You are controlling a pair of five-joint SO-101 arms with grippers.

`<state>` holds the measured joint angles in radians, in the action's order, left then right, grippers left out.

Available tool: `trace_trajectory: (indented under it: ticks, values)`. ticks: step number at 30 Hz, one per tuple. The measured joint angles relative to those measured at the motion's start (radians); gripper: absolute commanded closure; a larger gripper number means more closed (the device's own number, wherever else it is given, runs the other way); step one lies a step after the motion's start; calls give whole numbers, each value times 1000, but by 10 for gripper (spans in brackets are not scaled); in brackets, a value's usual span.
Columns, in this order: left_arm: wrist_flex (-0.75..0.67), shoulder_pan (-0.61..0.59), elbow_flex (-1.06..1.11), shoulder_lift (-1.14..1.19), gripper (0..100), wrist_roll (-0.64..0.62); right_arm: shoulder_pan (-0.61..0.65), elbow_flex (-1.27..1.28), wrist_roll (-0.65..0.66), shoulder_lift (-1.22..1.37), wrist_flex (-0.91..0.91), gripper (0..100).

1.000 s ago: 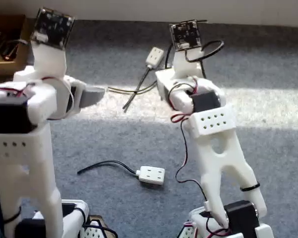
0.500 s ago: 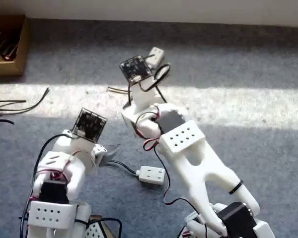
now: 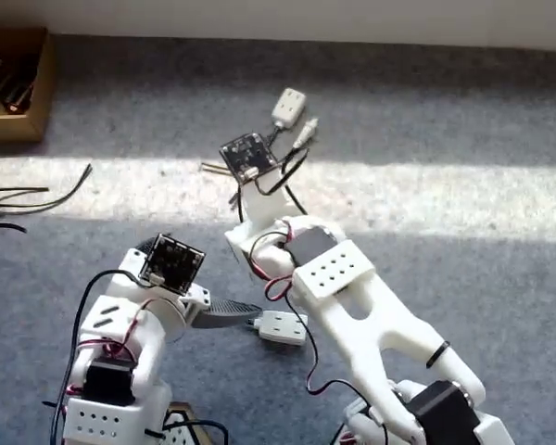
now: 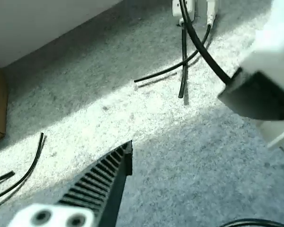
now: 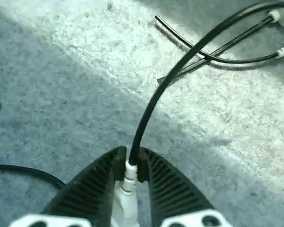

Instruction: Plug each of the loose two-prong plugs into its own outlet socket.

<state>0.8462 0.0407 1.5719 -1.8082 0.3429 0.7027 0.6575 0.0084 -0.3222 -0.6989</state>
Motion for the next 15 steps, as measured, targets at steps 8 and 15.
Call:
trace_trajectory:
  ticks: [8, 15]
  values:
    - [-215, 0, 95, 0, 465, -29, 61, 126, -43, -224, 5, 993]
    - [-265, 5, 104, 2, 466, -31, 64, 140, -55, -423, -110, 993]
